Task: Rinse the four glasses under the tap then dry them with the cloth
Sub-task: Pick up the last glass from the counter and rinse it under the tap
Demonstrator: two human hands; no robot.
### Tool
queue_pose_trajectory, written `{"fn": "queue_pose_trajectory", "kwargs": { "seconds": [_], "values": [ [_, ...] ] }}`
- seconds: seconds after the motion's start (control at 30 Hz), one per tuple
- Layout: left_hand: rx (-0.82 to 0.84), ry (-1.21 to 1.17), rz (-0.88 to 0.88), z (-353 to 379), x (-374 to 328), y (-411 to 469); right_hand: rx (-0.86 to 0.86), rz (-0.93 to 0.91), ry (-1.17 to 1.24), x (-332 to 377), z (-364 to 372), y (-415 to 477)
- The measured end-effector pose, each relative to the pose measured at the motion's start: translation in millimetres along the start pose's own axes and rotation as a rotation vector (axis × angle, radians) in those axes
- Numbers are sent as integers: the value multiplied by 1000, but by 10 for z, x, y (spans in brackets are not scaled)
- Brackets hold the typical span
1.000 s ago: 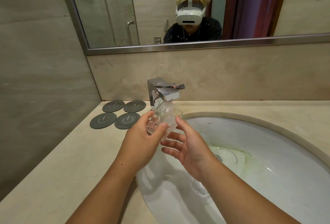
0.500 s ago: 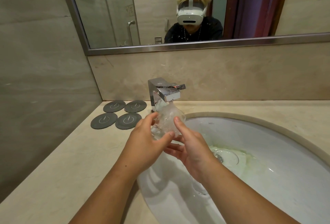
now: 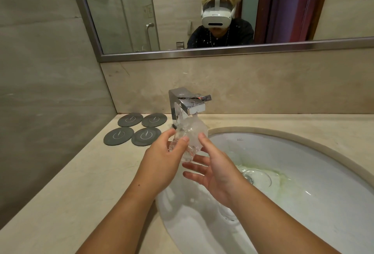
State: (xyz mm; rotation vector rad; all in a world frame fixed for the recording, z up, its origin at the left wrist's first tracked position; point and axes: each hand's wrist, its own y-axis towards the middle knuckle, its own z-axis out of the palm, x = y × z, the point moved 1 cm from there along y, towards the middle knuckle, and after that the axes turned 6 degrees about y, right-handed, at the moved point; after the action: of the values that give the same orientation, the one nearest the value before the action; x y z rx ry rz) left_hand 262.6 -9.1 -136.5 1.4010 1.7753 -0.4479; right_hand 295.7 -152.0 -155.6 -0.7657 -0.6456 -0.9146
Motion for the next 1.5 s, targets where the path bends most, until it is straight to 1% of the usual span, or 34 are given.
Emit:
{"fn": "queue_pose_trajectory", "kwargs": {
  "seconds": [0.13,0.33,0.5,0.6,0.83,0.97,1.1,1.2,1.33,1.43,1.5],
  "values": [
    [23,-4,39,5,44,15,50,12,-4,-19,4,11],
    [139,51,42,49,50,-14,47,-53,-33,-2,-21,17],
    [118,90,67,36,41,-20,-116,-102,-108,10,-82,48],
    [117,77,51,28,44,-13,-148,-128,-113,17,-95,58],
    [115,60,30,30,93,15,-140,-123,-135,45,-120,73],
    [111,49,18,30,69,-9,-165,-135,-166,48,-124,90],
    [135,72,14,37,37,-31,-209,-196,-216,51,-137,93],
    [146,71,8,35,29,-31,-215,-266,-253,44,-137,81],
    [139,62,15,40,34,-29,-230,-313,-273,63,-127,53],
    [125,52,8,35,20,-31,-209,-329,-273,55,-119,53],
    [86,28,12,19,16,-27,-154,-317,-256,52,-110,49]
  ]
}}
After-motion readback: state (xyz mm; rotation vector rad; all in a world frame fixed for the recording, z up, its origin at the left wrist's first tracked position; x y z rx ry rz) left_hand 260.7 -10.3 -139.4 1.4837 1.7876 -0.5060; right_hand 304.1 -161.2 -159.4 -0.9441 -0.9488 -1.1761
